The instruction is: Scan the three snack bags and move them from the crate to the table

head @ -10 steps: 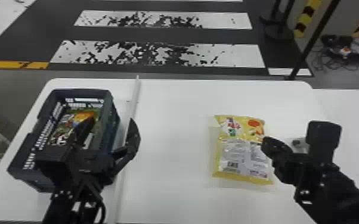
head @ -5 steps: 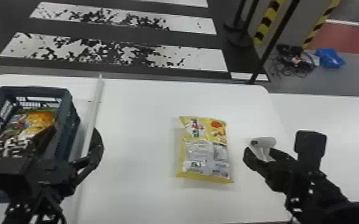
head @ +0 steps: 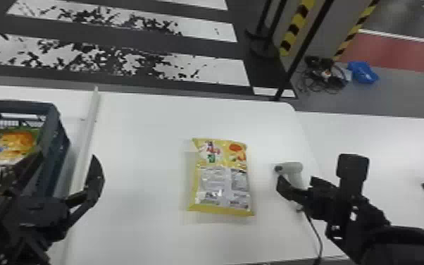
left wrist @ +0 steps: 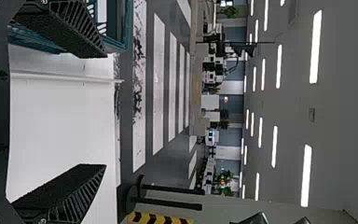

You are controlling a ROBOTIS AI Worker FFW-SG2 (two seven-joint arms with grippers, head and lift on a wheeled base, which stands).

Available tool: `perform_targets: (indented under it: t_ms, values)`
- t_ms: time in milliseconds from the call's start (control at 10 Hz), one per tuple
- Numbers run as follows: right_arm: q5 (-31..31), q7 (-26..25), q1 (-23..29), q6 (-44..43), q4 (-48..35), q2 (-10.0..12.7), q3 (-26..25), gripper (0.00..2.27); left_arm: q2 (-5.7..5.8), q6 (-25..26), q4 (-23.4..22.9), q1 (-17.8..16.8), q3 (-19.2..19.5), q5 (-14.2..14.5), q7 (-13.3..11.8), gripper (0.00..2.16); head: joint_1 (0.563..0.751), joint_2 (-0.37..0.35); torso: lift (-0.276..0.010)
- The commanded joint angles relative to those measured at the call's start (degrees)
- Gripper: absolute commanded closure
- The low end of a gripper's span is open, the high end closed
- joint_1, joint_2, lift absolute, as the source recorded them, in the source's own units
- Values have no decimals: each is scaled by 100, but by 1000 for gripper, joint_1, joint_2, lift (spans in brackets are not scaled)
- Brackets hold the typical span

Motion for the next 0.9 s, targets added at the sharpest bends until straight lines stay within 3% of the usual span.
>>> perform_targets:
  t_ms: [0,400,700,800]
  values:
    - [11,314,-349,-104,596,-142,-78,87,-2,-287,-72,113,-52,-36,0,29,695,-249,-62]
    - [265,640,-780,-175,1528,-317,19,87,33,-657,-115,315,27,-36,-26,29,695,-288,-62]
    - [380,807,-1052,-368,2143,-440,116,130,42,-639,-89,333,36,-36,-35,29,695,-292,-62]
    - [432,815,-1167,-350,2345,-493,186,458,33,-639,-45,315,36,-45,-35,29,695,-296,-62]
